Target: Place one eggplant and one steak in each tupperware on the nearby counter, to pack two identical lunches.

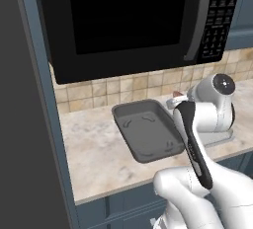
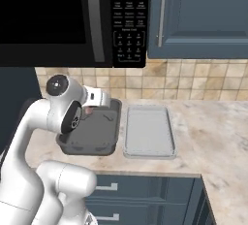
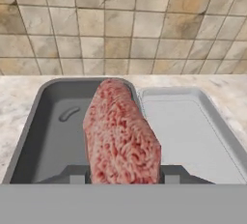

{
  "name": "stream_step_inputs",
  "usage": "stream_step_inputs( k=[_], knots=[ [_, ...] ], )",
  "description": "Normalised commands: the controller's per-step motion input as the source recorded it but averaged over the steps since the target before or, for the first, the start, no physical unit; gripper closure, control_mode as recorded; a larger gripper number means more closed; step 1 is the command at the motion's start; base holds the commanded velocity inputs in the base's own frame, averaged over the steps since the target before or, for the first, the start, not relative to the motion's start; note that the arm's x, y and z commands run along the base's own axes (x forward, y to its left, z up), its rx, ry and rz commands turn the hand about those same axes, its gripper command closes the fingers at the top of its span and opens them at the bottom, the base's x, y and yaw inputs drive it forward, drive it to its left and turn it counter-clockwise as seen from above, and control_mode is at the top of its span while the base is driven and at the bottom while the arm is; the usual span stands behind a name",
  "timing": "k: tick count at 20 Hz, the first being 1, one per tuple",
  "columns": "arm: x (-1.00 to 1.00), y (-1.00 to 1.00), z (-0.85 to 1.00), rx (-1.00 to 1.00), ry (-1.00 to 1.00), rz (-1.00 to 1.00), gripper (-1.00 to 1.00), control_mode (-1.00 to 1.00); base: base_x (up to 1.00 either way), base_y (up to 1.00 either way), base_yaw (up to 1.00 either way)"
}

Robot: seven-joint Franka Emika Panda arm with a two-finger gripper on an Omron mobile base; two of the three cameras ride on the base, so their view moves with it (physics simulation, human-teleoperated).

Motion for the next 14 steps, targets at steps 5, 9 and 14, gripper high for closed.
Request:
stream_step_inputs(
  k=[5, 9, 14],
  knots=[
    [0.06, 0.16, -0.72, 0.0, 0.0, 0.0, 1.0, -1.0, 0.0, 0.0, 0.0],
    [0.17, 0.04, -0.69, 0.0, 0.0, 0.0, 1.0, -1.0, 0.0, 0.0, 0.0],
    [0.34, 0.11, -0.48, 0.0, 0.04, 0.0, 1.0, -1.0, 0.0, 0.0, 0.0]
  ],
)
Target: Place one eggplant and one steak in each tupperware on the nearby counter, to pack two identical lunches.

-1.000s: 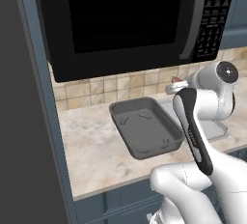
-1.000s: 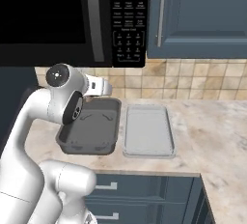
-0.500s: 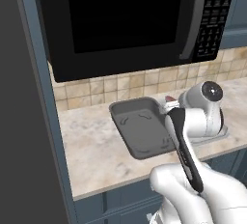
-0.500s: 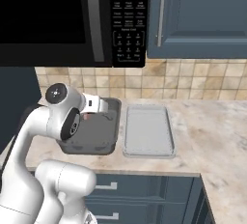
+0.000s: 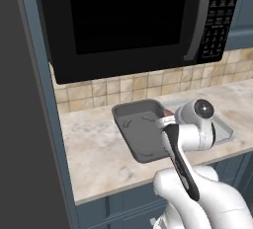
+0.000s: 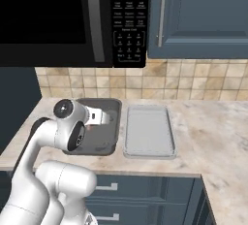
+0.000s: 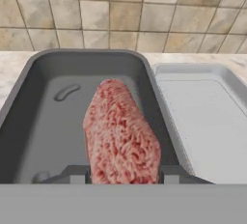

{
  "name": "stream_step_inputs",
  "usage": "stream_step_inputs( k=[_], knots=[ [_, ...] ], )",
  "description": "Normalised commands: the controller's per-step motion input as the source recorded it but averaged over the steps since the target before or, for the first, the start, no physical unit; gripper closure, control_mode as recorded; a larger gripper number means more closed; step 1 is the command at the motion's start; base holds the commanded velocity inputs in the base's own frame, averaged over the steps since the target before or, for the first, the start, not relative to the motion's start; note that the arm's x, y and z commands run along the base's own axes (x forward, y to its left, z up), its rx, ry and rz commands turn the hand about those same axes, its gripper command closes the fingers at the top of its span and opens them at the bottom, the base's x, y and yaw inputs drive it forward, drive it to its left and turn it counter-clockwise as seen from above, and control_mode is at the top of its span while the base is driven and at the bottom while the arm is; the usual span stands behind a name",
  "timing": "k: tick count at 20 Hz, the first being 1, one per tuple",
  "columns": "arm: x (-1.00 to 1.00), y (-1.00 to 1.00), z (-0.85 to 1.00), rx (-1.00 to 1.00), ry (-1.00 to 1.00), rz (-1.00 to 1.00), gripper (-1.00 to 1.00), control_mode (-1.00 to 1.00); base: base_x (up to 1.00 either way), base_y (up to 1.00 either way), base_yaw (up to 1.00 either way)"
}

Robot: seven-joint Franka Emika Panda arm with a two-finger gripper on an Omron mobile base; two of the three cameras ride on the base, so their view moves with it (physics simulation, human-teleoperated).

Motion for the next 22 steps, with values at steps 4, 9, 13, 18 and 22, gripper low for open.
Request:
stream_step_inputs(
  k=[4, 9, 13, 18, 22],
  knots=[
    [0.46, 0.19, -0.35, 0.0, 0.11, 0.0, 1.0, -1.0, 0.0, 0.0, 0.0],
    [0.38, 0.12, -0.35, 0.0, 0.08, 0.0, 1.0, -1.0, 0.0, 0.0, 0.0],
    [0.18, 0.0, -0.46, 0.0, 0.0, 0.0, 1.0, -1.0, 0.0, 0.0, 0.0],
    [0.2, 0.0, -0.46, 0.0, 0.0, 0.01, 1.0, -1.0, 0.0, 0.0, 0.0],
    [0.29, 0.0, -0.42, 0.0, 0.0, 0.0, 1.0, -1.0, 0.0, 0.0, 0.0]
  ],
)
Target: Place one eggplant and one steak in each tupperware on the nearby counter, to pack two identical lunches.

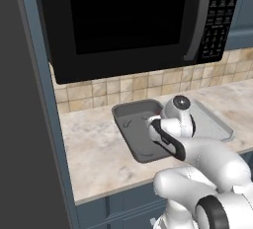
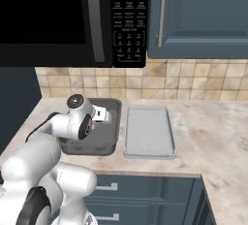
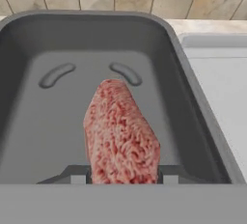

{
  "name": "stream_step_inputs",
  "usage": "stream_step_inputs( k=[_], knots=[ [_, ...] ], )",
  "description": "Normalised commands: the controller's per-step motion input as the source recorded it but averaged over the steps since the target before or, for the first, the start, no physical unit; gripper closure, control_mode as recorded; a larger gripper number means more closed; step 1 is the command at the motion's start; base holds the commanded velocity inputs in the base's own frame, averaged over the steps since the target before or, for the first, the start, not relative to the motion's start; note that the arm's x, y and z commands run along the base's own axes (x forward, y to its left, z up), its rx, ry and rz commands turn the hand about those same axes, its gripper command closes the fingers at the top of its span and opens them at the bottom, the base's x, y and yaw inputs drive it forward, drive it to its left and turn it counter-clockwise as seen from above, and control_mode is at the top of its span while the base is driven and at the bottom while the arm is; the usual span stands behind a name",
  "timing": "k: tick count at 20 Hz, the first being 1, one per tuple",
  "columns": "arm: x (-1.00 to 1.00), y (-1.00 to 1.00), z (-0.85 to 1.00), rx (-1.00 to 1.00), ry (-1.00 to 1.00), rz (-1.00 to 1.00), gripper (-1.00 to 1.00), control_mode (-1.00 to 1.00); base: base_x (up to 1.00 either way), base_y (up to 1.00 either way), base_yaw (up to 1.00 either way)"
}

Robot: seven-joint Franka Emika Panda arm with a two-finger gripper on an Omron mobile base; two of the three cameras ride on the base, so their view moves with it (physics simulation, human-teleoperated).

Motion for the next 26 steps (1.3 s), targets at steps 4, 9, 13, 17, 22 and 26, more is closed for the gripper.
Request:
stream_step_inputs(
  k=[4, 9, 13, 17, 22, 26],
  knots=[
    [0.23, 0.0, -0.46, 0.0, 0.0, 0.0, 1.0, -1.0, 0.0, 0.0, 0.0],
    [0.2, 0.0, -0.41, 0.0, 0.0, 0.0, 1.0, -1.0, 0.0, 0.0, 0.0],
    [0.23, 0.0, -0.3, 0.0, 0.0, 0.0, 1.0, -1.0, 0.0, 0.0, 0.0],
    [0.36, 0.0, -0.23, 0.0, 0.0, 0.0, 1.0, -1.0, 0.0, 0.0, 0.0],
    [0.43, 0.0, -0.22, 0.0, 0.0, 0.0, -1.0, -1.0, 0.0, 0.0, 0.0],
    [0.38, 0.0, -0.22, 0.0, 0.0, 0.0, -1.0, -1.0, 0.0, 0.0, 0.0]
  ],
)
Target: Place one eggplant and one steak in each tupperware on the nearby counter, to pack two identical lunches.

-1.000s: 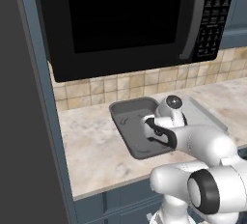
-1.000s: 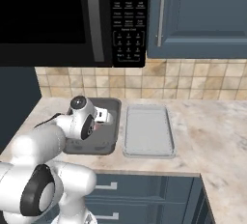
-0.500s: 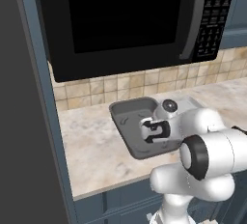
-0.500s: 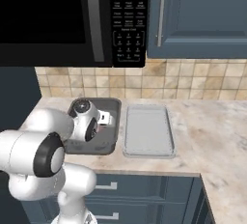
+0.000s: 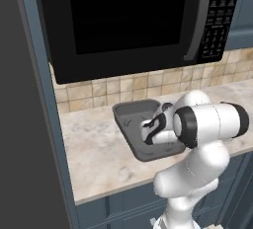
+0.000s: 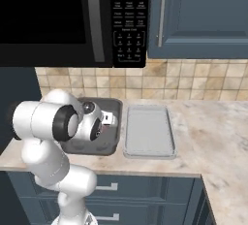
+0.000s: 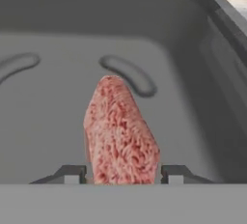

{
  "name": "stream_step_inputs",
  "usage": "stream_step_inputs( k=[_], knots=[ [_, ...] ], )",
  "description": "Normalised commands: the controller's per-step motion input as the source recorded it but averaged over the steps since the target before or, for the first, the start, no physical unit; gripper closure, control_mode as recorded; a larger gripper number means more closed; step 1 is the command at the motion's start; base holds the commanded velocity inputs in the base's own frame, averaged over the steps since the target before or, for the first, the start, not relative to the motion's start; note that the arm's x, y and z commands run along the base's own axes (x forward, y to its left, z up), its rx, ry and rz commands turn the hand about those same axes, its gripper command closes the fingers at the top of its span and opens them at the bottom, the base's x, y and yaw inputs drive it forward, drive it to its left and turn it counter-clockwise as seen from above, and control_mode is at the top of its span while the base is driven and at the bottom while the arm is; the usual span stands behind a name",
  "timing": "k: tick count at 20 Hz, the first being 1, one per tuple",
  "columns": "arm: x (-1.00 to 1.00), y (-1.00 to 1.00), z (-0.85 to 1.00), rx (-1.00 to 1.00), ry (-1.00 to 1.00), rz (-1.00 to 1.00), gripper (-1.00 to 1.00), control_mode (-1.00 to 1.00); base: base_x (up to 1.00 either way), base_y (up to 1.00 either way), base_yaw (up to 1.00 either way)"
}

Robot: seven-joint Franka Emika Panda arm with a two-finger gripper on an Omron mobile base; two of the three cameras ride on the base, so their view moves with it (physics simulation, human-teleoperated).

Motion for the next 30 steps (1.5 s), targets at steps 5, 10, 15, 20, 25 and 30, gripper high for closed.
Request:
stream_step_inputs(
  k=[5, 10, 15, 20, 25, 30],
  knots=[
    [0.15, -0.05, 0.0, 0.0, 0.0, 0.0, -1.0, -1.0, 0.0, 0.0, 0.0],
    [-0.49, -0.06, 0.8, -0.04, -0.14, 0.0, -1.0, -1.0, 0.0, 0.0, 0.0],
    [-0.58, 0.0, 1.0, -0.08, -0.13, 0.0, -1.0, -1.0, 0.0, 0.0, 0.0],
    [-0.73, 0.0, 0.74, -0.02, 0.01, 0.0, -1.0, -1.0, 0.0, 0.0, 0.0],
    [-0.8, -0.03, 0.32, -0.01, 0.07, 0.0, -1.0, -1.0, 0.0, 0.0, 0.0],
    [-0.92, -0.02, 0.8, 0.0, -0.01, 0.0, -1.0, -1.0, 0.0, 0.0, 0.0]
  ],
)
